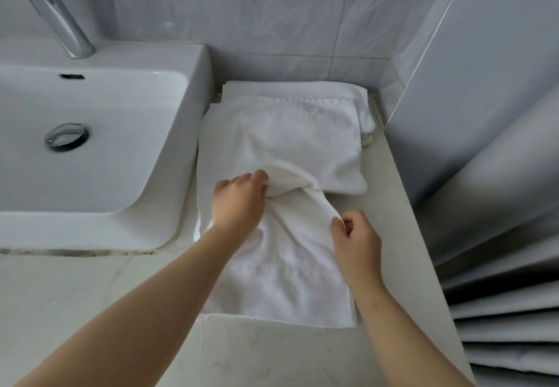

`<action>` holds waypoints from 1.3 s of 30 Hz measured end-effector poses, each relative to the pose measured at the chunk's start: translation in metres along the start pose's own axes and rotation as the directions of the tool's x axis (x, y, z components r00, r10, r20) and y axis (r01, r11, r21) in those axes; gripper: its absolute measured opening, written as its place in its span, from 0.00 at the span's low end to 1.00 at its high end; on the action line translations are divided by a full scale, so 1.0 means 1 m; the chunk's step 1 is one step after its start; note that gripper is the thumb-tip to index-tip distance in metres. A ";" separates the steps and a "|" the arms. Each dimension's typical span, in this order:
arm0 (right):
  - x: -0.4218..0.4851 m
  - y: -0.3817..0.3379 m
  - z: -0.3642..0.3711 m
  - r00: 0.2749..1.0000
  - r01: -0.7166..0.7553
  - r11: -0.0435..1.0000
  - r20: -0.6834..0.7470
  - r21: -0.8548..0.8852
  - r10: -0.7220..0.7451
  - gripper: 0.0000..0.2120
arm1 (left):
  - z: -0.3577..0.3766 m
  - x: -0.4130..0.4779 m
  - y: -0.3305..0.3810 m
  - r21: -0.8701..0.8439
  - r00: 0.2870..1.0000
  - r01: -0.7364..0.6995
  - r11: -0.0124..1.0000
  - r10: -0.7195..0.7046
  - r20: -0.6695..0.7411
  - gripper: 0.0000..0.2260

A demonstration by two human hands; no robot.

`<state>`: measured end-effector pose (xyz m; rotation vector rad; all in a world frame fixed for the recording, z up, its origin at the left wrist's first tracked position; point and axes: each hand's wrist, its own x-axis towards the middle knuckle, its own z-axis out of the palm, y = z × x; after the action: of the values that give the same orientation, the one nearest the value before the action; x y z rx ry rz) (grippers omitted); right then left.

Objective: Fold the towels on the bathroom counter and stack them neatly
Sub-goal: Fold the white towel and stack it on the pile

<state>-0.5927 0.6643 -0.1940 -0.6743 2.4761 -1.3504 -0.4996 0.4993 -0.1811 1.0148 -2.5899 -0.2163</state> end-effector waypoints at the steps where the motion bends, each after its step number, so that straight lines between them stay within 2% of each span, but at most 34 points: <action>1: -0.003 -0.001 -0.005 0.999 -0.038 0.998 -0.028 0.044 0.039 0.09 | -0.004 0.005 0.001 0.014 1.000 0.025 1.000 -0.025 -0.012 0.07; 4: -0.012 0.002 -0.016 0.974 -0.147 0.973 -0.144 0.178 0.174 0.11 | -0.014 0.020 0.002 0.058 0.996 0.079 0.995 -0.077 -0.036 0.11; 6: -0.017 0.009 -0.026 0.933 -0.242 0.940 -0.208 0.241 0.294 0.12 | -0.018 0.025 0.001 0.100 0.996 0.089 0.991 -0.089 -0.002 0.13; 8: -0.019 0.019 -0.033 0.911 -0.343 0.928 -0.189 0.145 0.366 0.12 | -0.020 0.023 0.005 0.162 0.996 0.081 0.983 -0.085 0.018 0.16; 10: -0.023 0.025 -0.035 0.930 -0.356 0.927 -0.149 -0.122 0.337 0.09 | -0.017 0.014 0.012 0.207 0.998 0.035 0.978 -0.025 -0.051 0.19; 12: -0.029 0.025 -0.033 0.969 -0.219 0.919 -0.186 -0.328 0.165 0.06 | -0.012 0.002 0.020 0.185 0.993 -0.034 0.982 0.053 -0.103 0.19; 13: -0.031 0.024 -0.031 0.983 -0.106 0.911 -0.181 -0.398 0.036 0.10 | -0.009 -0.006 0.024 0.166 0.993 -0.067 0.984 0.083 -0.089 0.16; 15: -0.033 0.019 -0.028 0.980 0.154 0.878 -0.045 -0.452 -0.195 0.15 | -0.002 -0.024 0.028 0.134 0.990 -0.132 0.982 0.137 -0.031 0.07; 16: -0.033 0.017 -0.027 0.969 0.245 0.865 0.078 -0.438 -0.234 0.16 | 0.002 -0.032 0.027 0.110 0.988 -0.153 0.982 0.155 -0.010 0.02; 18: -0.035 0.015 -0.024 0.939 0.274 0.873 0.310 -0.404 -0.151 0.18 | 0.008 -0.048 0.021 0.098 0.989 -0.139 0.985 0.134 0.056 0.09; 19: -0.034 0.017 -0.022 0.931 0.259 0.868 0.348 -0.424 -0.109 0.19 | 0.006 -0.054 0.019 0.085 0.991 -0.107 0.991 0.100 0.086 0.09; 21: -0.033 0.019 -0.019 0.942 0.244 0.850 0.322 -0.467 -0.094 0.20 | 0.002 -0.061 0.015 0.046 0.996 -0.037 0.998 0.033 0.085 0.06; 25: -0.036 0.018 -0.014 0.955 0.243 0.813 0.277 -0.529 -0.105 0.23 | -0.012 -0.067 0.004 -0.079 0.987 0.134 0.988 -0.126 0.103 0.11; 26: -0.040 0.018 -0.011 0.961 0.235 0.824 0.251 -0.515 -0.118 0.25 | -0.014 -0.070 0.000 -0.107 0.986 0.153 0.982 -0.145 0.080 0.11; 28: -0.050 0.018 -0.003 0.950 0.309 0.818 0.197 -0.486 -0.242 0.25 | -0.019 -0.076 -0.010 -0.174 0.972 0.233 0.957 -0.224 0.070 0.10; 30: -0.062 0.015 0.004 0.915 0.398 0.782 0.266 -0.479 -0.303 0.28 | -0.023 -0.078 -0.019 -0.285 0.915 0.402 0.870 -0.370 0.160 0.09; 32: -0.072 0.014 0.010 0.881 0.419 0.760 0.425 -0.497 -0.208 0.36 | -0.025 -0.078 -0.026 -0.341 0.848 0.529 0.777 -0.468 0.247 0.06; 33: -0.073 0.018 0.011 0.873 0.411 0.756 0.459 -0.509 -0.166 0.39 | -0.026 -0.078 -0.028 -0.342 0.828 0.560 0.754 -0.493 0.268 0.04; 35: -0.073 0.022 0.012 0.876 0.403 0.777 0.448 -0.483 -0.176 0.36 | -0.028 -0.079 -0.033 -0.314 0.789 0.612 0.725 -0.535 0.303 0.05; 39: -0.073 0.024 0.013 0.893 0.422 0.793 0.350 -0.440 -0.281 0.14 | -0.033 -0.084 -0.041 -0.238 0.686 0.719 0.653 -0.612 0.394 0.25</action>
<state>-0.5311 0.7024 -0.2222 -1.4030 2.5598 -0.6067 -0.4045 0.5259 -0.1831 1.8558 -2.1031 -1.0777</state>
